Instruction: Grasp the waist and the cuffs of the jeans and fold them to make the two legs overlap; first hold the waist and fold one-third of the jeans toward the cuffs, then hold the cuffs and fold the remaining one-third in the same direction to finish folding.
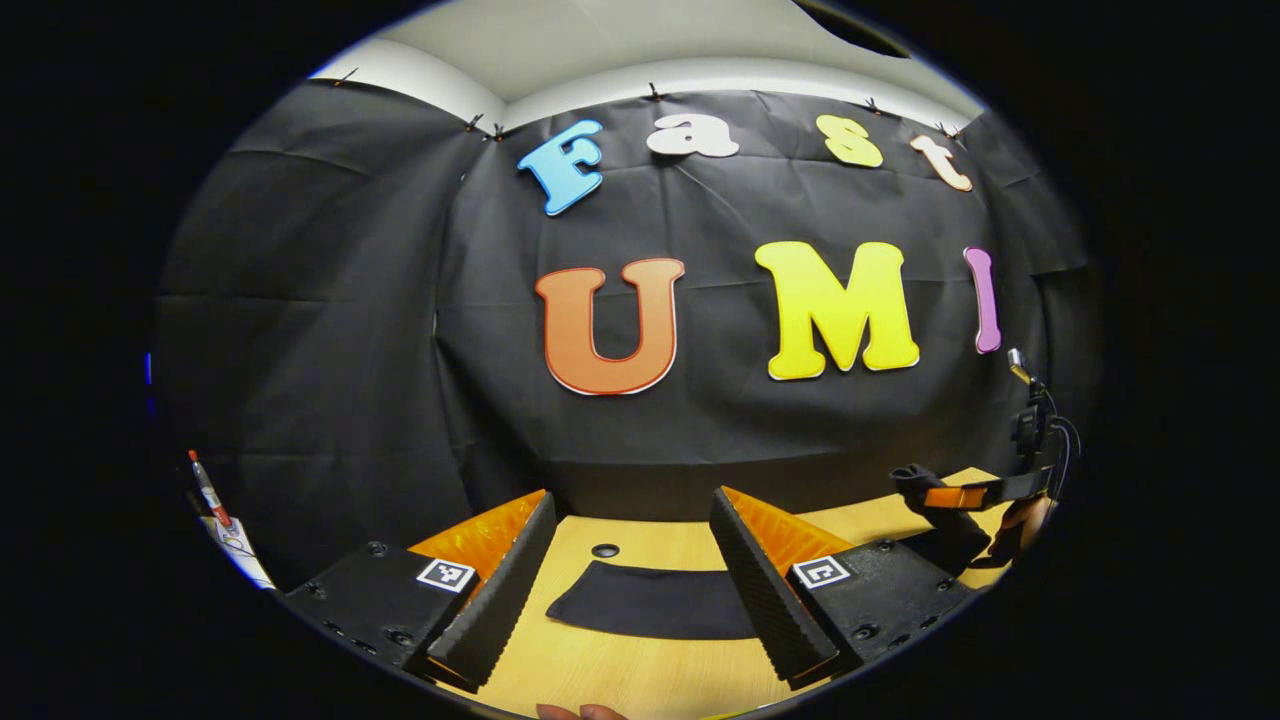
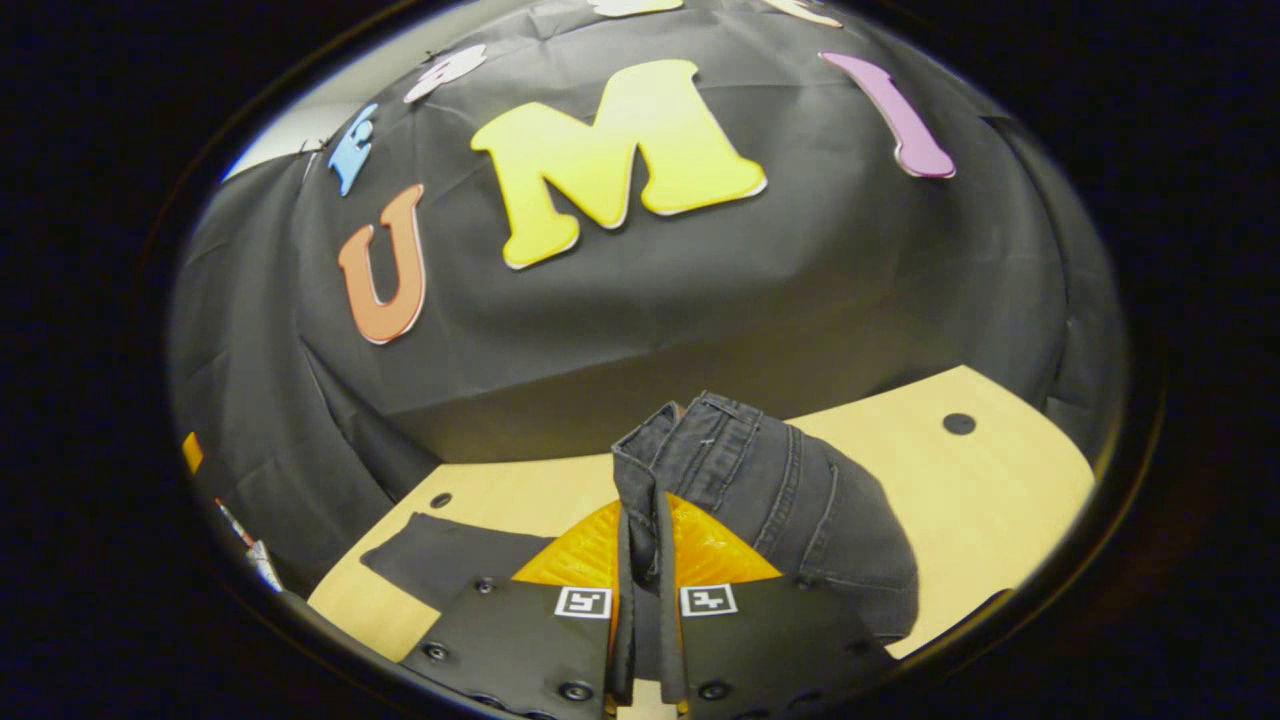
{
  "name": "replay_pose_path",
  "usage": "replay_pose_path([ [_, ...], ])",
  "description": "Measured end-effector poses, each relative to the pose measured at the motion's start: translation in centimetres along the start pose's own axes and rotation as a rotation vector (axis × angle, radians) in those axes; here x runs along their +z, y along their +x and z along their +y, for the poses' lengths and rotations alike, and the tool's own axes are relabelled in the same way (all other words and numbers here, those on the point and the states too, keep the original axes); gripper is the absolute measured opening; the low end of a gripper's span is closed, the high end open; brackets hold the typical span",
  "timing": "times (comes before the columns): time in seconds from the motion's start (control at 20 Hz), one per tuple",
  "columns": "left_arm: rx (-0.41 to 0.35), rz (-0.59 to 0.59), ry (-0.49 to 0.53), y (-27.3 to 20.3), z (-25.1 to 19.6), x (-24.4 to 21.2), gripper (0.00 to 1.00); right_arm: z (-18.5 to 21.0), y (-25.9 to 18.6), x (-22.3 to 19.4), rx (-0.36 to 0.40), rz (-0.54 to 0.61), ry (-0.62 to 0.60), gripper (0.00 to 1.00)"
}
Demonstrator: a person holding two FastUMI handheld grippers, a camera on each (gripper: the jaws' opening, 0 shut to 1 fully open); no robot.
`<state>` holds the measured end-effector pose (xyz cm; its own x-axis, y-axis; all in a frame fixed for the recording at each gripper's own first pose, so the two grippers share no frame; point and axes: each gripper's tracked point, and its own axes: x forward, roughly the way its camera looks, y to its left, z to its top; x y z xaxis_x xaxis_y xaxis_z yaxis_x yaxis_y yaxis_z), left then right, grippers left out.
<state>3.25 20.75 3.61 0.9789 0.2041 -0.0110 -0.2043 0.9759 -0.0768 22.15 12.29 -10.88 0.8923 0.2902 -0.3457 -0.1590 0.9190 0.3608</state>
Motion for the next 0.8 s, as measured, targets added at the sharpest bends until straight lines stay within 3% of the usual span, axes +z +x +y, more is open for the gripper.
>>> replay_pose_path([
  [0.05,0.008,0.006,0.0,-0.1,0.4,-0.2,0.94,0.9,0.8,-1.0,0.008,0.019,-0.006,0.14],
  [0.1,0.016,0.011,0.004,-0.1,1.0,-0.4,0.99,2.0,1.5,-2.2,0.015,0.037,-0.013,0.06],
  [0.15,0.023,0.014,0.005,-0.1,1.4,-0.5,0.99,2.8,2.1,-3.3,0.022,0.056,-0.021,0.11],
  [0.25,0.034,0.021,0.005,-0.1,2.3,-1.0,1.0,4.2,3.4,-5.9,0.026,0.102,-0.035,0.06],
  [0.3,0.041,0.026,0.003,0.0,2.8,-1.2,1.0,5.0,3.9,-7.4,0.026,0.124,-0.043,0.11],
  [0.4,0.053,0.037,-0.008,-0.1,3.6,-1.7,1.0,6.0,5.3,-10.6,0.019,0.177,-0.072,0.11],
  [0.45,0.06,0.045,-0.013,0.0,4.0,-1.9,1.0,6.3,5.6,-11.8,0.014,0.196,-0.089,0.06],
  [0.55,0.067,0.05,-0.024,0.1,4.3,-2.2,1.0,6.5,6.1,-13.2,0.009,0.223,-0.11,0.15],
  [0.6,0.069,0.054,-0.026,0.1,4.6,-2.4,1.0,6.7,6.3,-13.8,0.006,0.232,-0.114,0.11],
  [0.8,0.071,0.067,-0.047,0.6,4.8,-3.1,0.99,6.9,7.1,-15.4,-0.022,0.251,-0.144,0.11],
])
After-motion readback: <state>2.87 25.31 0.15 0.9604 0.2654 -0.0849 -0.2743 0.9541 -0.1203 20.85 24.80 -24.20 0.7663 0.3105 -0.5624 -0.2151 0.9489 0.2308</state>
